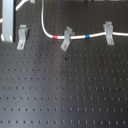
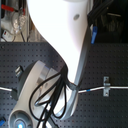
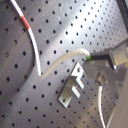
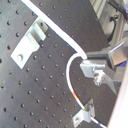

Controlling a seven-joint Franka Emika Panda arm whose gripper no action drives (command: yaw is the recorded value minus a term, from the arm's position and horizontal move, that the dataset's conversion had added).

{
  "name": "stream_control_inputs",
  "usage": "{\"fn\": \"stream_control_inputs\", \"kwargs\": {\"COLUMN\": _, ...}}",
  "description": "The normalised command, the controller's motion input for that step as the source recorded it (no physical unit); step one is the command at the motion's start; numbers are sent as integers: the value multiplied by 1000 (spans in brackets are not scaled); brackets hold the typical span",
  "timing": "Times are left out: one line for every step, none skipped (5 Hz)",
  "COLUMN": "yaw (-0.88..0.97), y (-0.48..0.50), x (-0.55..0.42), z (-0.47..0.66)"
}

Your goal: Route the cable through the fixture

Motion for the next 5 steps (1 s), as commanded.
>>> {"fn": "stream_control_inputs", "kwargs": {"yaw": -134, "y": 0, "x": 5, "z": 454}}
{"fn": "stream_control_inputs", "kwargs": {"yaw": -129, "y": 4, "x": 7, "z": 403}}
{"fn": "stream_control_inputs", "kwargs": {"yaw": -109, "y": -16, "x": 7, "z": 358}}
{"fn": "stream_control_inputs", "kwargs": {"yaw": -103, "y": -4, "x": 6, "z": 255}}
{"fn": "stream_control_inputs", "kwargs": {"yaw": -9, "y": -45, "x": -57, "z": 219}}
